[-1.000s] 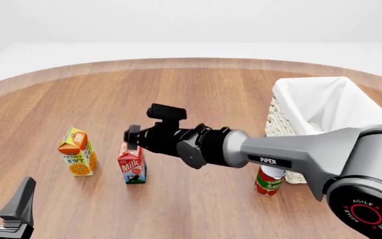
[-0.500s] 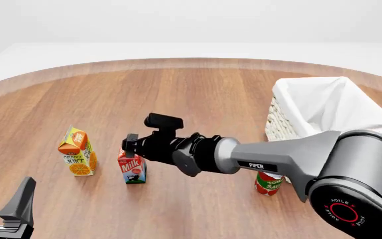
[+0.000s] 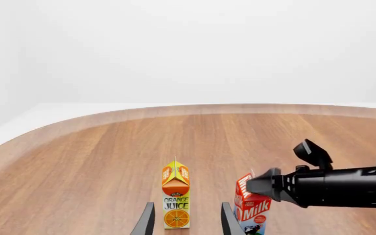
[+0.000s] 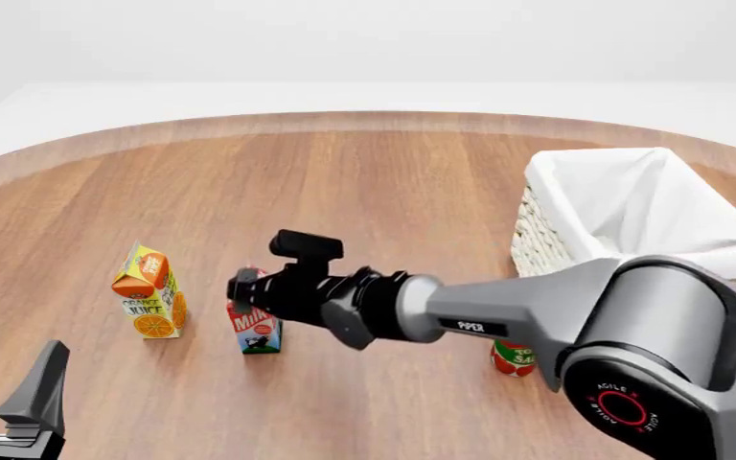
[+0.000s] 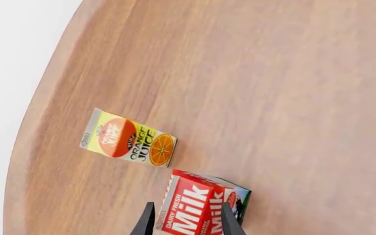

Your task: Pick the milk and place it in the basket.

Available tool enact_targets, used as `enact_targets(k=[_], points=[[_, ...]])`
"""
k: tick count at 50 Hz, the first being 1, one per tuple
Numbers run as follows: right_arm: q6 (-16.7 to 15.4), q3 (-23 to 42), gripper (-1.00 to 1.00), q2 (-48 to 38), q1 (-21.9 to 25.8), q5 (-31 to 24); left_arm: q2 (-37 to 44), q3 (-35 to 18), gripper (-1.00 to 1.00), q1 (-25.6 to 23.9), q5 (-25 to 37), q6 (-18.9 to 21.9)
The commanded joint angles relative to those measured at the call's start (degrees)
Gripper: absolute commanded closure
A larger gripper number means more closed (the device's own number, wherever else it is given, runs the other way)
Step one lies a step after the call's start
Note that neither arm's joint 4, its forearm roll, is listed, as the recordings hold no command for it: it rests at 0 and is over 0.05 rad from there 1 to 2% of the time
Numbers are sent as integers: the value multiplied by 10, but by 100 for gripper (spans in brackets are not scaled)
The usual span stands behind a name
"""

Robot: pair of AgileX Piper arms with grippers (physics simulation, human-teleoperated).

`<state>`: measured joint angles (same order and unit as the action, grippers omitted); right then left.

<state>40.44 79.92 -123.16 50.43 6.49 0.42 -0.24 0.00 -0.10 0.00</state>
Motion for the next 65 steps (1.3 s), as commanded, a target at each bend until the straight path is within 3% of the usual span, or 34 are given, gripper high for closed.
enact_targets(k=[1, 4, 5, 14, 24, 36, 42, 65], points=[[11, 4, -100, -18, 4, 12, 0, 0, -100, 0, 0, 0], [11, 5, -100, -20, 5, 13, 0, 0, -100, 0, 0, 0], [14, 3, 100, -21, 6, 16, 0, 0, -100, 0, 0, 0], [16, -11, 100, -4, 7, 25, 0, 0, -100, 0, 0, 0], [-33, -25, 100, 64, -13, 8, 0, 0, -100, 0, 0, 0], [-55, -59, 100, 132, -19, 3, 0, 0, -100, 0, 0, 0], [-81, -78, 100, 174, -24, 2, 0, 0, -100, 0, 0, 0], [-111, -172, 100, 296, -49, 5, 0, 0, -100, 0, 0, 0]])
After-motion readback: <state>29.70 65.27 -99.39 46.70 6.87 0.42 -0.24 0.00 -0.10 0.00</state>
